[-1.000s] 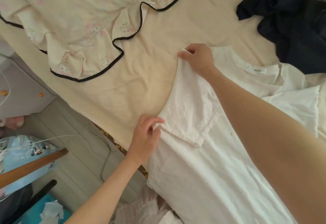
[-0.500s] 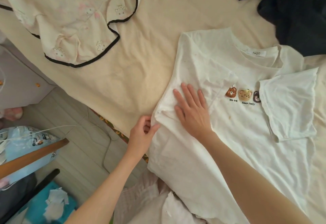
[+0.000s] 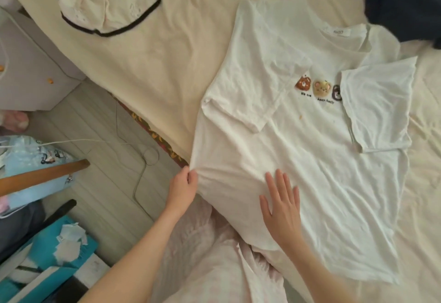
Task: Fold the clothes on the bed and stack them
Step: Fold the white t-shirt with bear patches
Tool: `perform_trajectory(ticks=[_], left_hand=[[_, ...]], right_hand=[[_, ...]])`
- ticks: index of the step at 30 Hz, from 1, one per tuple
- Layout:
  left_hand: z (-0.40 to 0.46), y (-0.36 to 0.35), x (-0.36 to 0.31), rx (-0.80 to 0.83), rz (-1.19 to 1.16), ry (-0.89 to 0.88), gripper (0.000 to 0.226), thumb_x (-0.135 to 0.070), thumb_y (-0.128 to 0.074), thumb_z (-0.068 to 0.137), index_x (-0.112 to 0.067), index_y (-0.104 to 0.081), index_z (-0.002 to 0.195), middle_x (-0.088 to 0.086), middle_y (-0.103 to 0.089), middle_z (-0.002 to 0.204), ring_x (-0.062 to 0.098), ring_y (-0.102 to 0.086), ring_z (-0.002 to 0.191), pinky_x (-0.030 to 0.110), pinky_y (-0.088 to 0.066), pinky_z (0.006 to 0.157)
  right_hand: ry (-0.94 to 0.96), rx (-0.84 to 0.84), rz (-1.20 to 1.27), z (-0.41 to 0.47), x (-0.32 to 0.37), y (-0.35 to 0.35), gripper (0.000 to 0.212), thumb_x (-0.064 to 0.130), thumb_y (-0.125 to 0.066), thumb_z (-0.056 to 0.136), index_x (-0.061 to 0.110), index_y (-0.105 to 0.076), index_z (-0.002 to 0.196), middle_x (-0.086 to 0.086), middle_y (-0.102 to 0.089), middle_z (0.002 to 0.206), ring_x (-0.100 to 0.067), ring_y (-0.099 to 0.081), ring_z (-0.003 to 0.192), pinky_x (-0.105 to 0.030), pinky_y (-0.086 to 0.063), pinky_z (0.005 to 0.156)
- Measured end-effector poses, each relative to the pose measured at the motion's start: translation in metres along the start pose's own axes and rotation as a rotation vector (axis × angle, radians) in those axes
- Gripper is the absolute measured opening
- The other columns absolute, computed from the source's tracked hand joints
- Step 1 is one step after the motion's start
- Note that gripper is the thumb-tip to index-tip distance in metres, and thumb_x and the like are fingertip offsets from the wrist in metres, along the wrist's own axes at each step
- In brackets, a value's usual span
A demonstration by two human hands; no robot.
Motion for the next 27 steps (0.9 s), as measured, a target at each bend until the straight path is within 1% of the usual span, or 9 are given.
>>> perform_trajectory(ticks=[6,12,15,17,19,21,23,25,27], left_hand=[[-0.021,0.007,0.007,-0.147,-0.068,-0.058,0.037,-0.017,-0.036,0.099,-0.016,-0.027,0.064,-0.002,-0.028,0.058,0.008,-0.024,0.049,0.021,-0.022,0.043],[-0.059,-0.046,0.039,-0.029,-0.22,0.044,0.009,-0.022,-0.053,0.094,-0.013,-0.051,0.091,-0.005,-0.055,0.081,0.009,-0.052,0.072,0.016,-0.038,0.055],[-0.075,-0.06,0.067,-0.117,-0.15,0.133,0.004,-0.01,-0.055,0.089,-0.006,-0.055,0.087,0.005,-0.058,0.08,0.02,-0.053,0.072,0.024,-0.039,0.056],[-0.087,-0.058,0.082,-0.163,-0.064,0.181,0.013,-0.008,-0.056,0.086,-0.005,-0.053,0.073,0.008,-0.055,0.07,0.022,-0.048,0.063,0.029,-0.034,0.053],[-0.103,-0.057,0.096,-0.163,-0.01,0.233,0.029,-0.007,-0.057,0.085,-0.009,-0.044,0.059,0.004,-0.045,0.059,0.021,-0.04,0.056,0.029,-0.028,0.05],[-0.119,-0.06,0.108,-0.121,-0.076,0.298,0.029,-0.008,-0.053,0.088,-0.009,-0.042,0.06,0.005,-0.045,0.062,0.022,-0.043,0.062,0.03,-0.033,0.057],[-0.133,-0.065,0.115,-0.114,-0.236,0.355,0.02,-0.011,-0.046,0.092,-0.006,-0.051,0.073,0.007,-0.053,0.078,0.023,-0.051,0.078,0.033,-0.041,0.071],[-0.144,-0.064,0.117,-0.175,-0.52,0.406,0.017,-0.011,-0.041,0.094,-0.005,-0.057,0.095,0.006,-0.06,0.095,0.021,-0.056,0.09,0.035,-0.046,0.08],[-0.152,-0.057,0.116,-0.209,-0.826,0.4,0.024,-0.009,-0.041,0.093,-0.009,-0.056,0.112,0.003,-0.064,0.104,0.019,-0.061,0.095,0.036,-0.048,0.083]], right_hand=[[0.029,0.027,-0.112,-0.043,-0.059,-0.003,0.054,0.023,-0.048,0.097,0.018,-0.028,0.147,-0.008,-0.02,0.156,-0.018,-0.004,0.144,-0.046,-0.008,0.119],[0.086,0.054,-0.122,-0.089,-0.102,-0.021,0.051,0.025,-0.04,0.1,0.019,-0.026,0.148,-0.006,-0.013,0.158,-0.014,0.003,0.143,-0.039,0.0,0.119],[0.08,0.046,-0.07,-0.119,-0.123,-0.03,0.05,0.023,-0.042,0.099,0.018,-0.029,0.147,-0.004,-0.016,0.157,-0.015,-0.003,0.145,-0.036,-0.007,0.12],[0.021,0.02,0.006,-0.139,-0.139,-0.036,0.047,0.018,-0.047,0.097,0.013,-0.039,0.143,-0.006,-0.025,0.154,-0.02,-0.017,0.145,-0.036,-0.016,0.117],[-0.121,-0.045,0.146,-0.159,-0.153,-0.042,0.039,0.013,-0.051,0.095,0.007,-0.051,0.134,-0.01,-0.04,0.146,-0.026,-0.033,0.138,-0.034,-0.025,0.111],[-0.325,-0.113,0.309,-0.172,-0.164,-0.045,0.032,0.01,-0.051,0.094,0.002,-0.056,0.125,-0.015,-0.05,0.134,-0.029,-0.044,0.127,-0.034,-0.031,0.106],[-0.567,-0.208,0.494,-0.177,-0.173,-0.043,0.027,0.01,-0.05,0.094,-0.002,-0.057,0.117,-0.018,-0.057,0.116,-0.033,-0.052,0.113,-0.035,-0.039,0.095],[-0.857,-0.349,0.842,-0.174,-0.181,-0.036,0.024,0.015,-0.05,0.095,-0.001,-0.056,0.113,-0.018,-0.058,0.106,-0.033,-0.056,0.104,-0.035,-0.042,0.084],[-1.072,-0.443,1.28,-0.167,-0.19,-0.025,0.036,0.025,-0.047,0.098,0.0,-0.051,0.124,-0.022,-0.057,0.12,-0.031,-0.055,0.114,-0.039,-0.045,0.093]])
Point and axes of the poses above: each hand's wrist, its own z-axis towards the middle knuckle, its own y-axis out of the back of the hand, x = y × z, the point moved 1 cm from there along z, towards the middle knuckle
